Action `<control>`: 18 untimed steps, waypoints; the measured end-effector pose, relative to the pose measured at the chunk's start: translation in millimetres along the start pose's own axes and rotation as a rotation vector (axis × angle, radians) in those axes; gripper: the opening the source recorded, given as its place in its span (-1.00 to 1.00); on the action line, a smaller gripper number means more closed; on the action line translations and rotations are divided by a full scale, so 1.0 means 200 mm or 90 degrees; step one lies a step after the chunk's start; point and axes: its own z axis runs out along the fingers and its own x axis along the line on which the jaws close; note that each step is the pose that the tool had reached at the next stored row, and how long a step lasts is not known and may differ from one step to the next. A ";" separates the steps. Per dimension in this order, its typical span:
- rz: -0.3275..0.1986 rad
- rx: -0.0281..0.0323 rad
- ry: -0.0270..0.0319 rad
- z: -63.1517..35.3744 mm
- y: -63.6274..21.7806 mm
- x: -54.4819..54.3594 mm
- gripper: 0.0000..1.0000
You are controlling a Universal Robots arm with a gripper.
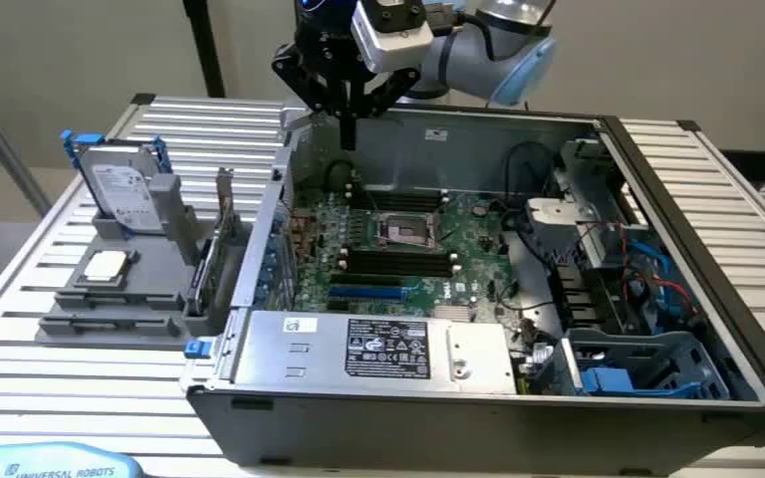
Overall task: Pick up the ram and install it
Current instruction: 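Reach for the ram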
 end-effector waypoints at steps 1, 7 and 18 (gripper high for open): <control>0.000 -0.0001 -0.0001 0.000 0.000 0.00 -0.79; 0.000 0.0000 0.0000 0.000 0.000 0.00 -0.79; 0.000 -0.0001 0.0000 -0.002 -0.040 0.02 -0.79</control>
